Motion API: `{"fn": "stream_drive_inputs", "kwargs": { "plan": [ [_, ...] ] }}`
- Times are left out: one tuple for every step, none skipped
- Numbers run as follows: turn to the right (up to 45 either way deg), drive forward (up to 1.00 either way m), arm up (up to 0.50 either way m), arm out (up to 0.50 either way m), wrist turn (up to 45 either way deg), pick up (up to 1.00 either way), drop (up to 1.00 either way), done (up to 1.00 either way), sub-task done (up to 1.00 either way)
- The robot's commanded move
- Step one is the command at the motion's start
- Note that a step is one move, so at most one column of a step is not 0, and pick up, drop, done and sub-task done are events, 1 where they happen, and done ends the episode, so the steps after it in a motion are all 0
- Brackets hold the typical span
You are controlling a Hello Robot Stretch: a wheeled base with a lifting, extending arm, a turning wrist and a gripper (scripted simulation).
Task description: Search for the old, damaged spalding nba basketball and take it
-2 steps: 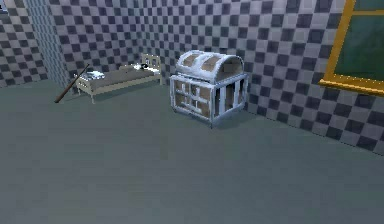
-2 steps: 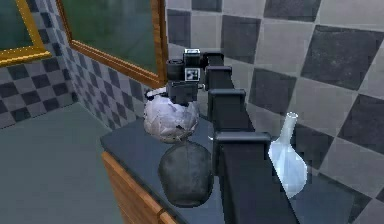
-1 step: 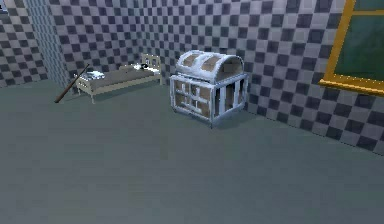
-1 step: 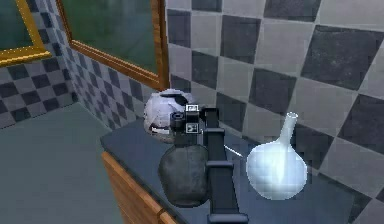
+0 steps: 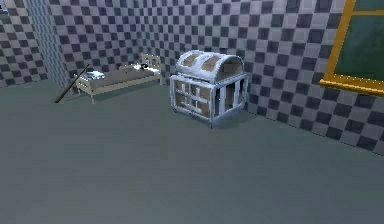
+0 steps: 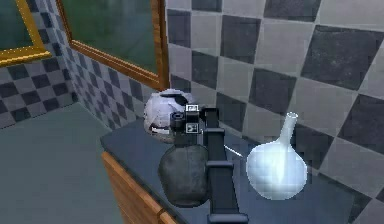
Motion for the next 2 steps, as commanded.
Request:
{"fn": "stream_drive_inputs", "kwargs": {
  "plan": [
    [0.0, 0.00, 0.10, 0.00, 0.0, 0.00, 0.00, 0.00, 0.00],
    [0.0, 0.00, 0.00, 0.00, 0.0, 0.00, 0.00, 1.00, 0.00]
  ]
}}
